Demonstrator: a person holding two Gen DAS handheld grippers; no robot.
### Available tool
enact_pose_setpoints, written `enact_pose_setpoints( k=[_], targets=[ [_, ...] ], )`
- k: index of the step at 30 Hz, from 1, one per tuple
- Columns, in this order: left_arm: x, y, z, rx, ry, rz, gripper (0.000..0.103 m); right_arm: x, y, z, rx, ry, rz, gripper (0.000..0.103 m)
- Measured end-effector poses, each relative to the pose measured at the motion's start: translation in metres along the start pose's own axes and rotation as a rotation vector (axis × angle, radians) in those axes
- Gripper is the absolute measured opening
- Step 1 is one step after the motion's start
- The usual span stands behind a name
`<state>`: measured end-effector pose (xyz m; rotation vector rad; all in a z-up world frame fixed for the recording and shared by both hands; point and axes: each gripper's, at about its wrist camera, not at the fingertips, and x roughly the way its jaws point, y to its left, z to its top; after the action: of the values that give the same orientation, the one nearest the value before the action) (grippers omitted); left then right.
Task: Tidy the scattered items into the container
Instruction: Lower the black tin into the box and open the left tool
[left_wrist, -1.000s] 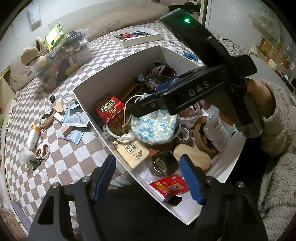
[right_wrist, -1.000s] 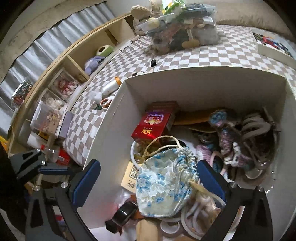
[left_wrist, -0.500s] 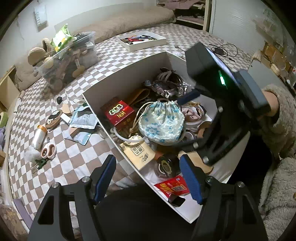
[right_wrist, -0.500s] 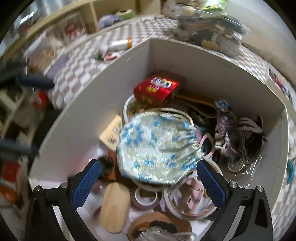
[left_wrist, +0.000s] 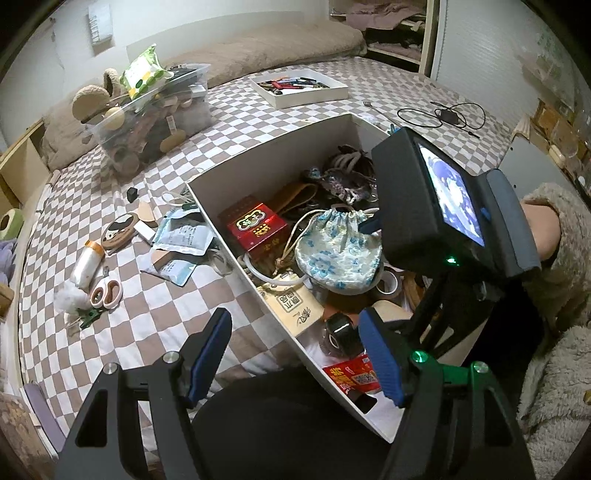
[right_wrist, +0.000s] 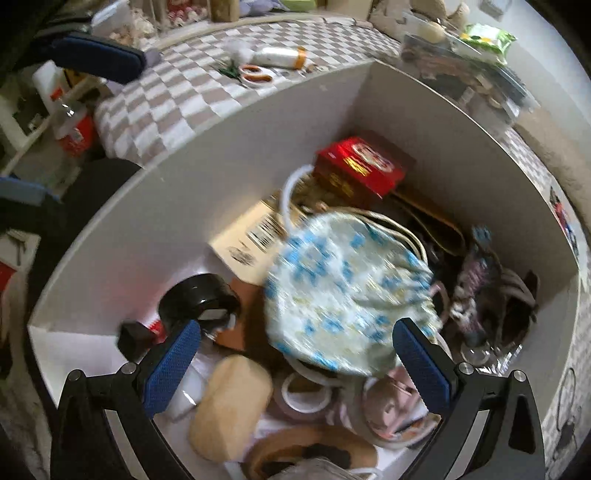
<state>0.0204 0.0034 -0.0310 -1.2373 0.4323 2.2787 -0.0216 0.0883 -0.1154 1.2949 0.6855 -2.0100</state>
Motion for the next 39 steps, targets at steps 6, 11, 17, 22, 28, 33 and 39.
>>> enact_pose_setpoints(
  k=[6, 11, 17, 22, 28, 33, 39],
  targets=[
    [-0.001, 0.003, -0.001, -0.018, -0.003, -0.001, 0.071, 0.006, 0.000, 0.008, 0.011, 0.010, 0.025, 0.103],
    [-0.001, 0.003, -0.002, -0.019, -0.006, -0.004, 0.071, -0.003, -0.004, -0.003, 0.025, 0.000, 0.044, 0.103],
    [-0.002, 0.002, -0.002, -0.018, -0.003, 0.000, 0.072, -0.022, -0.019, -0.012, 0.096, -0.056, 0.077, 0.103],
    [-0.002, 0.002, -0.002, -0.020, -0.006, -0.003, 0.072, -0.039, -0.044, -0.025, 0.226, -0.119, 0.136, 0.103],
    [-0.002, 0.000, 0.000, -0.033, -0.027, -0.018, 0.078, -0.049, -0.076, -0.048, 0.434, -0.186, 0.242, 0.103],
    [-0.001, -0.003, 0.005, -0.051, -0.052, -0.034, 0.078, -0.054, -0.098, -0.067, 0.580, -0.247, 0.301, 0.103],
    [0.000, -0.004, 0.015, -0.088, -0.100, -0.033, 0.089, -0.063, -0.094, -0.068, 0.579, -0.296, 0.300, 0.103]
  ],
)
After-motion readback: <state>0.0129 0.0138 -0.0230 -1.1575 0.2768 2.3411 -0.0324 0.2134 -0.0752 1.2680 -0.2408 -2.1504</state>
